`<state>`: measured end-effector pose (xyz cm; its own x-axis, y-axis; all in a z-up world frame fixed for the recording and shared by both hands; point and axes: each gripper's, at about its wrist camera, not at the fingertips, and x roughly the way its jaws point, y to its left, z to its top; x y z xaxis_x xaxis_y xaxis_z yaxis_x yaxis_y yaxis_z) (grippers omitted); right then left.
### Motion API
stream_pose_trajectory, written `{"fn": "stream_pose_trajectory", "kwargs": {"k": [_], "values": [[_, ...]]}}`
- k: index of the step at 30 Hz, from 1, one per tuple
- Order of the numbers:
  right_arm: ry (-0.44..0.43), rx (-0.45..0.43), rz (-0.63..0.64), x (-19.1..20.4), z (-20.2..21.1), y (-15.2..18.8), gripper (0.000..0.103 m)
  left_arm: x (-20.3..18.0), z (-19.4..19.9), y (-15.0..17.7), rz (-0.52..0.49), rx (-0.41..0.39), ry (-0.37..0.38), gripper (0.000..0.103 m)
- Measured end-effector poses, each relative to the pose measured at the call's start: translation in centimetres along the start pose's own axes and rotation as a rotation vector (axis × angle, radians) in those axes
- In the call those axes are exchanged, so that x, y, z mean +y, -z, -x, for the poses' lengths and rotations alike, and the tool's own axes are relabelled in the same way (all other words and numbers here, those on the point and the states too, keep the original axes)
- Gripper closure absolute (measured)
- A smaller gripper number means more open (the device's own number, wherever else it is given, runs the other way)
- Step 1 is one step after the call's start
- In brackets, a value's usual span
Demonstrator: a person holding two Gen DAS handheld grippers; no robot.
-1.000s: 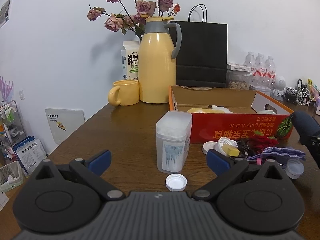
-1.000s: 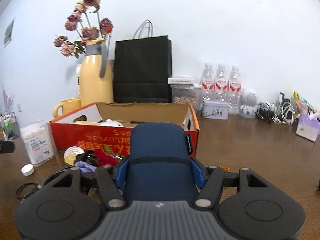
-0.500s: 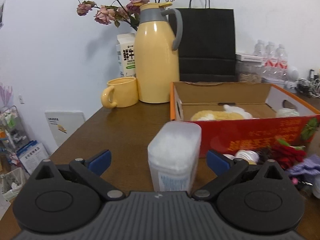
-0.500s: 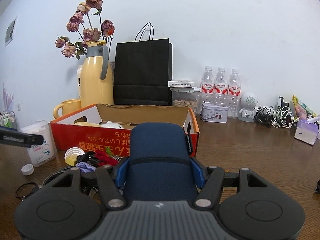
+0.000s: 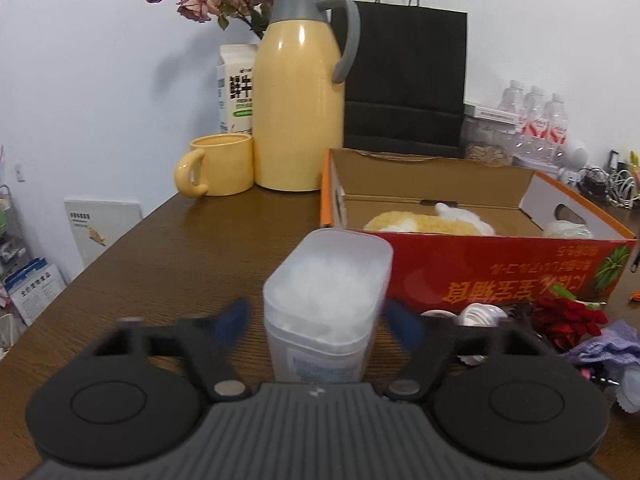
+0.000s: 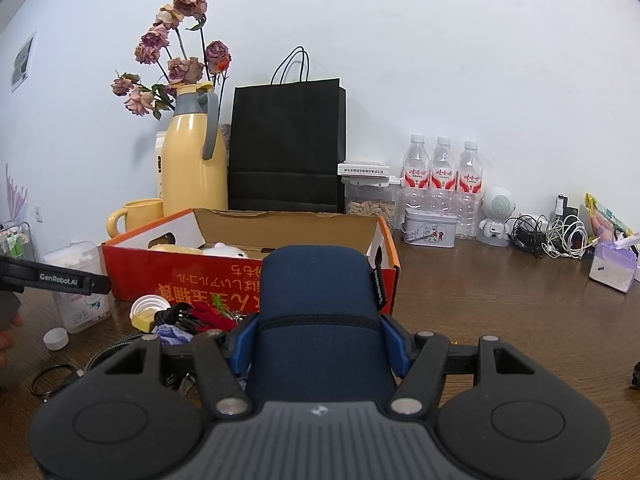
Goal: Organize objects
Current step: 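Grasp the white cotton-pad tub with the left gripper while the right holds the pouch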
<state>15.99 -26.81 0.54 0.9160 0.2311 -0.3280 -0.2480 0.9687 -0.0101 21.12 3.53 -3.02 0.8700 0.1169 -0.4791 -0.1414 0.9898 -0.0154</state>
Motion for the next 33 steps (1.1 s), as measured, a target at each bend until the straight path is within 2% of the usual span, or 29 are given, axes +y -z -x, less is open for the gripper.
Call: {"fn": "stream_pose_trajectory", "kwargs": {"k": [1, 15, 22, 27, 33], "values": [[0.001, 0.001, -0.001, 0.0, 0.0, 0.0, 0.041, 0.0, 0.1, 0.1, 0.004, -0.001, 0.01, 0.061], [0.006, -0.002, -0.005, -0.3, 0.1, 0.0, 0.041, -0.2, 1.7, 0.5, 0.004, -0.08, -0.007, 0.061], [0.012, -0.011, -0.004, -0.2, 0.2, 0.0, 0.041, -0.1, 3.4, 0.3, 0.027, -0.15, -0.017, 0.061], [-0.007, -0.036, -0.015, 0.0, 0.6, -1.1, 0.041, -0.6, 4.9, -0.9, 0.026, -0.192, 0.015, 0.061], [-0.044, -0.07, -0.028, 0.5, 0.2, -3.9, 0.041, -2.4, 5.6, -3.9, 0.012, -0.245, 0.068, 0.061]]}}
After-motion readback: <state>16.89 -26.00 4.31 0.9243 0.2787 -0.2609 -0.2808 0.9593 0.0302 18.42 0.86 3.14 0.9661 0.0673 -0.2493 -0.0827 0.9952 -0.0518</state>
